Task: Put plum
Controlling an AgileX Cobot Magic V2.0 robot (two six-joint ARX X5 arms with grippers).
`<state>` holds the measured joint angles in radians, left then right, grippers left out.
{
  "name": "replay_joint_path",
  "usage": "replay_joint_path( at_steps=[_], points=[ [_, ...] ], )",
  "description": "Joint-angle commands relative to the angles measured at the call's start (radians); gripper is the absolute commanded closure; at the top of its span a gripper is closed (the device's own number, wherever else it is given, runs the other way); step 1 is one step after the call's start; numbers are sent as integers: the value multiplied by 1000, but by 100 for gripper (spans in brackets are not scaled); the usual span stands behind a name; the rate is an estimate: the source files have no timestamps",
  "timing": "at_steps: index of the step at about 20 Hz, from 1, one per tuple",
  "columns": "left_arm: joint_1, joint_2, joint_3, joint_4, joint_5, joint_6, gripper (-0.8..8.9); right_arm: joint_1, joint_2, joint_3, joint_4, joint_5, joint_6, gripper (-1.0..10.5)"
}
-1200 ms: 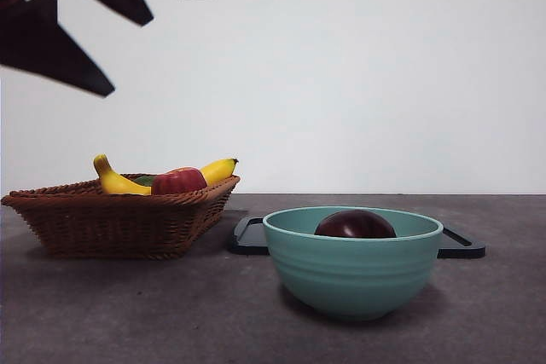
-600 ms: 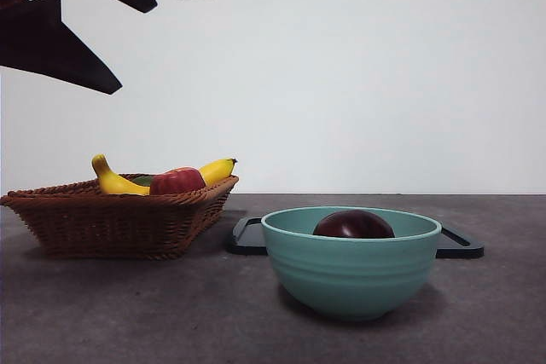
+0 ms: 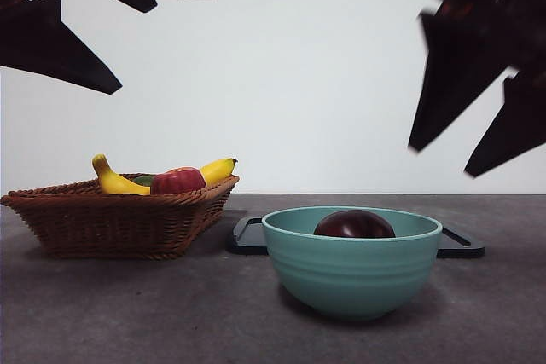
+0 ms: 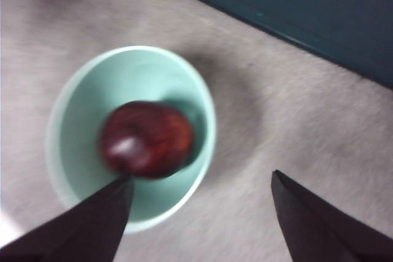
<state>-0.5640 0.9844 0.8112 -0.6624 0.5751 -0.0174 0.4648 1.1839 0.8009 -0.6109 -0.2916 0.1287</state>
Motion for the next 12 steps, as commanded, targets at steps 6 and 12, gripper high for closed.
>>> replay_joint_path(
  at_steps=[6, 12],
  points=[
    [-6, 6, 8, 5, 4, -2, 439, 75, 171, 3, 122, 118, 26, 739],
    [-6, 6, 8, 5, 4, -2, 439, 93, 255, 3, 169, 135, 42, 813]
  ],
)
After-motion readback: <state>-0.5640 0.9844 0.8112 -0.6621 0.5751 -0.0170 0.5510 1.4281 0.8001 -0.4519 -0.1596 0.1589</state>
